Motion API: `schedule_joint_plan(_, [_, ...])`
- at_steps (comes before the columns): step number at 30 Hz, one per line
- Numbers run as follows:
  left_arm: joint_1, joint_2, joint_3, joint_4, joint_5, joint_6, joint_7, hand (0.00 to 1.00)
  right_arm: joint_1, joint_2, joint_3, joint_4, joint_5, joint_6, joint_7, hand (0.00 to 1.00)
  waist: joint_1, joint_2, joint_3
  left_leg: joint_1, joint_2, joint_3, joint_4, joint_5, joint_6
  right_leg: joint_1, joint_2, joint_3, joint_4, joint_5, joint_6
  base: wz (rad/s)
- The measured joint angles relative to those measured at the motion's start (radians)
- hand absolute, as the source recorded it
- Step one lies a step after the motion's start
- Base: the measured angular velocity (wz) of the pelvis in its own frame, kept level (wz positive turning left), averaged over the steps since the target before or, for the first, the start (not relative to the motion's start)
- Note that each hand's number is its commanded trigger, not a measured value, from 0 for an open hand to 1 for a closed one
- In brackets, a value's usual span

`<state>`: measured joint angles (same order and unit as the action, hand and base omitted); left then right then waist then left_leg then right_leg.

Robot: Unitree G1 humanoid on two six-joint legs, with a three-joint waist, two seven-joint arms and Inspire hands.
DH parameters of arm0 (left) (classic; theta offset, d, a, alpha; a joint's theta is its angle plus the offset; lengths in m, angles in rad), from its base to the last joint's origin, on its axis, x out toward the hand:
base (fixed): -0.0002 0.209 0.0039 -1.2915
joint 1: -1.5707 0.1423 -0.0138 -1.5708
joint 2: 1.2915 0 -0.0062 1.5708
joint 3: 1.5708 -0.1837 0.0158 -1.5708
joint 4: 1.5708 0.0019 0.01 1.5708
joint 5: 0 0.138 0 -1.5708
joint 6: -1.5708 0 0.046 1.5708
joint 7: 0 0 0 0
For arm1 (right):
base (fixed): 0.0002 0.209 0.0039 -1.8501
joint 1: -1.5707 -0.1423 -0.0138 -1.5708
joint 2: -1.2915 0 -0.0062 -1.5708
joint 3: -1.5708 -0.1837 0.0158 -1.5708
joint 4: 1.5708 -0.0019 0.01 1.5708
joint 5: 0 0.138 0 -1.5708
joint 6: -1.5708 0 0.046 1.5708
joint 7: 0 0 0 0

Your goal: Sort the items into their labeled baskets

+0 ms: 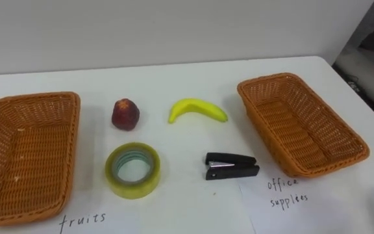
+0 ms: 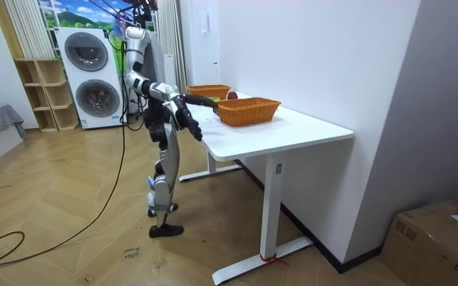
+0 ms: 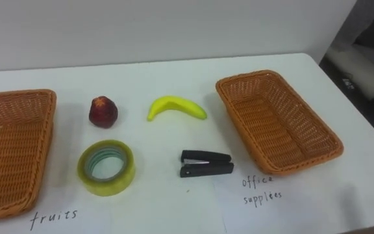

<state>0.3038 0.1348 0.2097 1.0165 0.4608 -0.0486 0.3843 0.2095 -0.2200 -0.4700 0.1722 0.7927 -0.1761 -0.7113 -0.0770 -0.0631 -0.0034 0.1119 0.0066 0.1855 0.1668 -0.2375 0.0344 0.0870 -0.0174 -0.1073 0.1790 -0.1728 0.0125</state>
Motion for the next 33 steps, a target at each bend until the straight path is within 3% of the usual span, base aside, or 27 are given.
schedule_joint_plan(11, [-0.002,0.011,-0.007,-0.003,0.001,0.008,-0.044,0.00,-0.016,-0.056,-0.038,-0.241,-0.107,-0.019,-0.127,0.00,-0.008,0.007,-0.0001,-0.018,0.000,-0.008,0.002,0.000,0.000,-0.018,-0.003,-0.037,0.007,0.000,0.000,0.00])
schedule_joint_plan(18, [-0.006,0.009,-0.017,-0.004,0.000,0.019,-0.045,0.00,-0.033,-0.065,-0.037,-0.381,-0.174,-0.020,-0.112,0.00,0.000,0.004,0.0013,-0.017,0.001,-0.008,-0.004,0.000,0.000,-0.019,-0.002,-0.034,0.007,0.000,0.000,0.00])
schedule_joint_plan(25, [-0.002,0.008,-0.019,-0.004,0.001,0.017,-0.046,0.00,-0.036,-0.087,-0.035,-0.406,-0.198,-0.020,-0.092,0.00,0.004,-0.010,0.0045,-0.016,0.001,-0.008,-0.002,0.000,0.000,-0.020,-0.003,-0.034,0.007,0.000,0.000,0.00])
schedule_joint_plan(33, [-0.029,0.021,-0.044,0.047,0.001,0.002,-0.052,0.00,-0.131,-0.127,-0.020,-0.429,-0.341,-0.043,-0.071,0.00,0.026,-0.028,0.0077,-0.012,0.003,-0.003,0.001,0.001,0.000,-0.016,-0.002,-0.031,0.007,0.000,0.000,-0.02])
